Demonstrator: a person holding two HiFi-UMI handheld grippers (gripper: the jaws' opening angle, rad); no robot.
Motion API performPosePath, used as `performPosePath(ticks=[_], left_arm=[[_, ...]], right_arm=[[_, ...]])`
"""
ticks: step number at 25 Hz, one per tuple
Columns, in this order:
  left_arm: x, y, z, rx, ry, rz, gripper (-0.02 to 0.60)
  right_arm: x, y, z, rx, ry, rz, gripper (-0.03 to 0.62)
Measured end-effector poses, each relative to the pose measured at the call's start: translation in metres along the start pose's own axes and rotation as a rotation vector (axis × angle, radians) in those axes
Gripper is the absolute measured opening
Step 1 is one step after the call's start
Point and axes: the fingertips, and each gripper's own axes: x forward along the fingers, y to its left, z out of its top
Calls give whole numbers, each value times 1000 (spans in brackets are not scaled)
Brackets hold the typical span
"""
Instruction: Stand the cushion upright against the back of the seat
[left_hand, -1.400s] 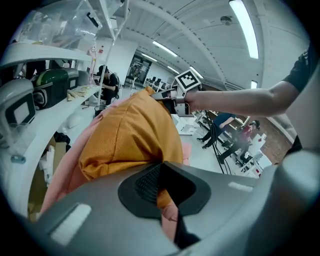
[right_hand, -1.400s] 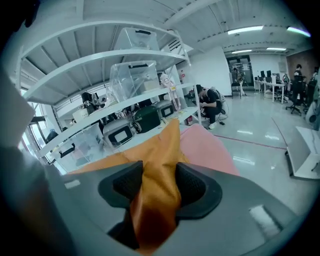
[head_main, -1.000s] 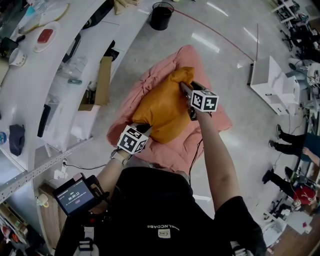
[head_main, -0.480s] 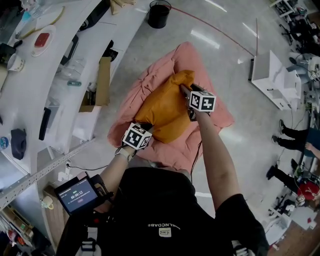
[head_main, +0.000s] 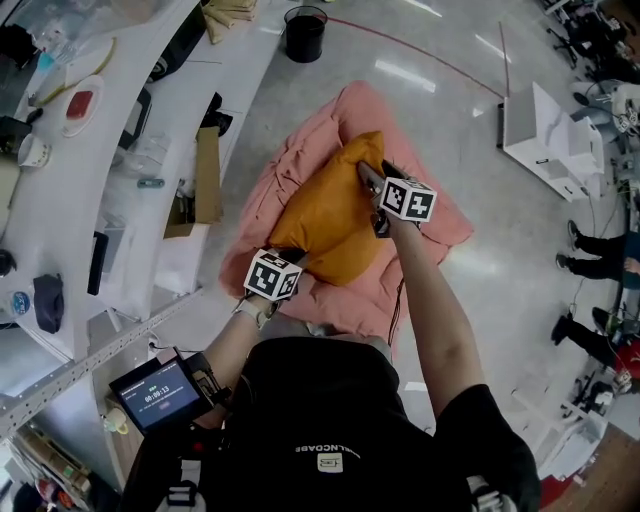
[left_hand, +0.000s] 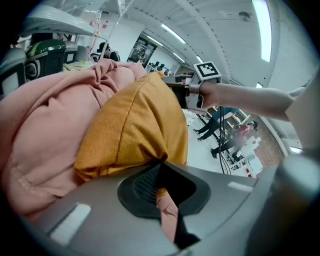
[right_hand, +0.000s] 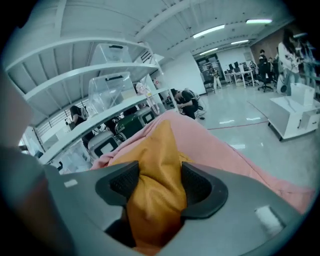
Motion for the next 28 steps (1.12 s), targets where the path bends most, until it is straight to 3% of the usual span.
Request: performPosePath(ticks=[5,7,11,18,22,28], left_arm=[[-23,-17,4,15,-7,-5,28],[-35,-25,11,22,-53,-7,29],[-54,-40,27,46,-128,46,55],[-72,-62,44,130,-191,50,87],[-84,-77,65,167,-273,24,67],[-84,-124,88,274,-306,3,64]], right_arm=[[-28,5,18,97,-110,27,312],[-39,9,23,157,-153,55,378],[-61,15,25,179,-200,91,380],[-100,46,23,120,-270,177,314],[-125,61,21,76,-308,186,266],[-188,75,26,97,-402,223,230]])
